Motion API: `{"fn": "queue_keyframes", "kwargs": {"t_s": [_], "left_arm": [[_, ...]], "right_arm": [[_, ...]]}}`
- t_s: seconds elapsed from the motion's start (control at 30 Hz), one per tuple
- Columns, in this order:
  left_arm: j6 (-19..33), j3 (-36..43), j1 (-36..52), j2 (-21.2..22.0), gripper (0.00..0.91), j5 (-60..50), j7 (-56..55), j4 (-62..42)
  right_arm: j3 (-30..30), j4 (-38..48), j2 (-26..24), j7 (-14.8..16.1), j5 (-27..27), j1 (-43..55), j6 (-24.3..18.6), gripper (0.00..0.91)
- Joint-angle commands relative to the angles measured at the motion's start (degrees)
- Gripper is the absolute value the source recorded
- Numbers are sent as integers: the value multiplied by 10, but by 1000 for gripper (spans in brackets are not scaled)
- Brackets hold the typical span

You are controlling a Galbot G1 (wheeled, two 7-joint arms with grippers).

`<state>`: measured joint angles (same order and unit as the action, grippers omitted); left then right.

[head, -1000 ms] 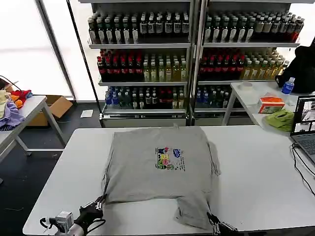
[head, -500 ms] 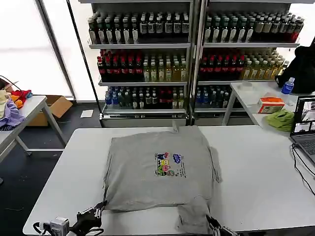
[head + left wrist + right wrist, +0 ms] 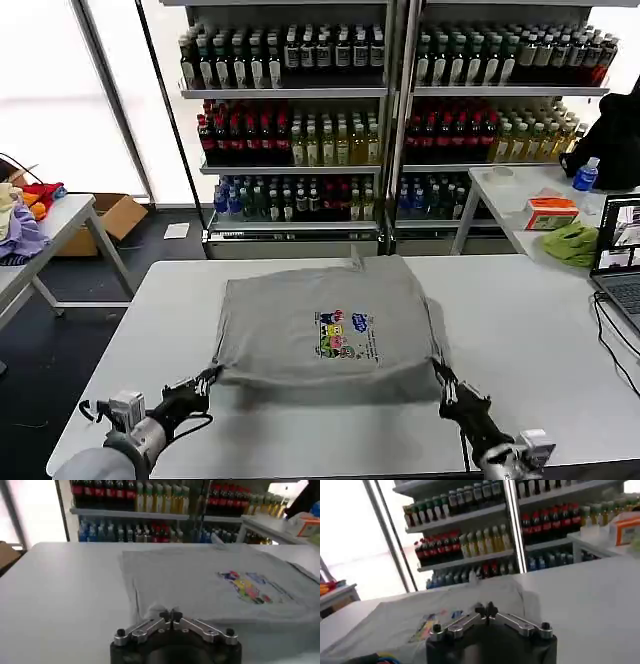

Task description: Fold and organize the clothes.

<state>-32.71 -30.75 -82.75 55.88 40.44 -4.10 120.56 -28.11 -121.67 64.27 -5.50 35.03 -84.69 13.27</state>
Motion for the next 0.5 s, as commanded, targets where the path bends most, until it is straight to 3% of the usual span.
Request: {"fn": "queue_keyframes", "kwargs": {"t_s": [0.03,0.17,0.2,0.23,0.27,0.37,0.5], "left_arm": [[-3,50,187,-9,10,27,0,-128],[-3,83,231,3,10,7,13,-187],[-3,89,235,5,60,-8,19,-197],[-3,93,236,8,907,-12,24,-204],[-3,96,234,10,907,-15,31,-205],[-3,93,225,19,907,-22,31,-199],[-3,78,216,14,907,-21,23,-196]], "right_arm": [[37,105,5,-4,-5,157,11,0],[79,182,6,23,-32,217,55,0],[92,202,11,22,-49,231,57,171],[102,227,18,30,-63,244,54,685],[110,246,22,36,-75,258,53,907],[121,272,34,39,-79,276,49,907],[119,245,30,41,-75,260,55,907]]}}
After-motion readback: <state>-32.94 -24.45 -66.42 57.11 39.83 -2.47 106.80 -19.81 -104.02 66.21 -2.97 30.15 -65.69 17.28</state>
